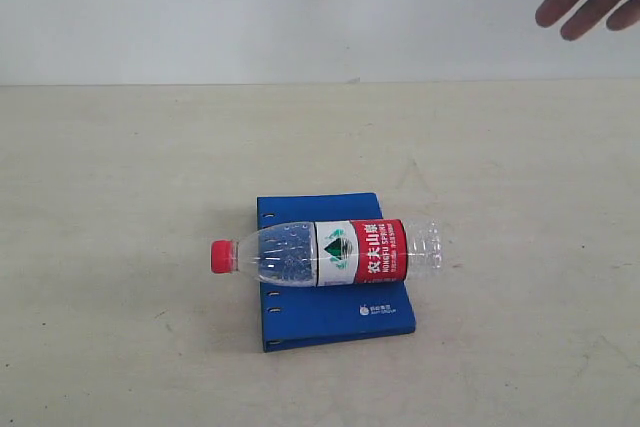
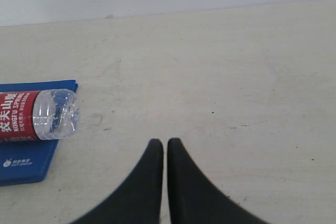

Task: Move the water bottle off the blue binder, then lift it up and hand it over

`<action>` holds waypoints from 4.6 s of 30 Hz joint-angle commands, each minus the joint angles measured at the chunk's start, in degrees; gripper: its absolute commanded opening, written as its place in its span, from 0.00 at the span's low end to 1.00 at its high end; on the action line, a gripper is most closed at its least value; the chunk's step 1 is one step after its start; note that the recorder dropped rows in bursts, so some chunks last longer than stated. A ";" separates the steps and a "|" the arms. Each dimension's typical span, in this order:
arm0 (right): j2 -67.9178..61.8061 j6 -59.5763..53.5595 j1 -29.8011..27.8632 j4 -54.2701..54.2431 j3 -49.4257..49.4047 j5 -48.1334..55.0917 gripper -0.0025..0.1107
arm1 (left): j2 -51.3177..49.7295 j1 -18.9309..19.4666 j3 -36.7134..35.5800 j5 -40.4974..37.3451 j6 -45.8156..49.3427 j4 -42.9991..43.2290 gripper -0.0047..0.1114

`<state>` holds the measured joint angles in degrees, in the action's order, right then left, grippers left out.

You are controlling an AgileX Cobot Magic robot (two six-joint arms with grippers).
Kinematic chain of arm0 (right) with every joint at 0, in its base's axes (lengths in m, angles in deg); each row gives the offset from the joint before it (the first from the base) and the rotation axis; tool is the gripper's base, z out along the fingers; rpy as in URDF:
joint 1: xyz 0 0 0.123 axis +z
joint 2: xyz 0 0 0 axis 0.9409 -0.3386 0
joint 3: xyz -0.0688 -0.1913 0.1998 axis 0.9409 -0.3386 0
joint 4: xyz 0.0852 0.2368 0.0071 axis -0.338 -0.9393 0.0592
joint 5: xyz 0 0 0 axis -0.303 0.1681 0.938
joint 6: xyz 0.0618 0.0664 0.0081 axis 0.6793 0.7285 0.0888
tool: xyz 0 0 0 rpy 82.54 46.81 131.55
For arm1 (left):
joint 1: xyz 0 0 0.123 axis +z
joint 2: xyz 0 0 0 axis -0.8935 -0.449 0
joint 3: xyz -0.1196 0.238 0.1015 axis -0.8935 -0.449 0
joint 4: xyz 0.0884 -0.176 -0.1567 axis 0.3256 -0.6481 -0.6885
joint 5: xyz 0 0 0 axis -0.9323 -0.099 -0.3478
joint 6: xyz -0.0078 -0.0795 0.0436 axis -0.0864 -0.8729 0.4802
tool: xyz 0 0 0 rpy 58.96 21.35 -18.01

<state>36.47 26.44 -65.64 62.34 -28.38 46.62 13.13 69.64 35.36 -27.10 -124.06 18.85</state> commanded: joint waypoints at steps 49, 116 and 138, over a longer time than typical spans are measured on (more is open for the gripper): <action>0.25 -0.24 0.02 0.23 0.05 -0.46 0.02 | -113.81 -0.23 33.97 13.25 2.69 23.32 0.60; 0.25 -0.24 0.02 0.23 0.05 -0.46 0.02 | -122.75 -7.50 46.29 1.84 15.74 4.08 0.66; 0.25 -0.24 0.02 0.23 0.05 -0.46 0.02 | -110.90 -4.01 47.71 -2.50 30.22 42.41 0.65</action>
<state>36.47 26.44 -65.64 62.34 -28.38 46.62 -99.96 67.40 82.80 -26.30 -95.89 55.65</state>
